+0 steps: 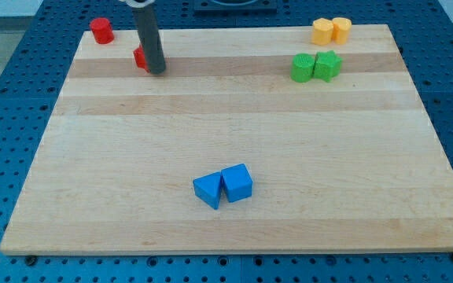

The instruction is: Move the green circle diagonally below right to the red star

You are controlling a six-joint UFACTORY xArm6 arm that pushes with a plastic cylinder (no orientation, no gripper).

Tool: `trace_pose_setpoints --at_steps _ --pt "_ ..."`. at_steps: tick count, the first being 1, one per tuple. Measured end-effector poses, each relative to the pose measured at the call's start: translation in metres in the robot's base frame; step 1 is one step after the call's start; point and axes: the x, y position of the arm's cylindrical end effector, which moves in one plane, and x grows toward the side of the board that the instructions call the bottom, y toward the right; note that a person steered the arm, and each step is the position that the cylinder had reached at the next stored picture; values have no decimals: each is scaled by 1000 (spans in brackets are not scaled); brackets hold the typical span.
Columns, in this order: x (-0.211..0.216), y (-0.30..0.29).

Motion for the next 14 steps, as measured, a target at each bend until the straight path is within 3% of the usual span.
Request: trace_pose_setpoints --at_steps 3,4,8,9,11,13,14 --pt "-20 4" --pt "-15 40" --pt "-20 356" --pt "28 366" --pt "50 242" --pt "43 388" --pt "-1 382"
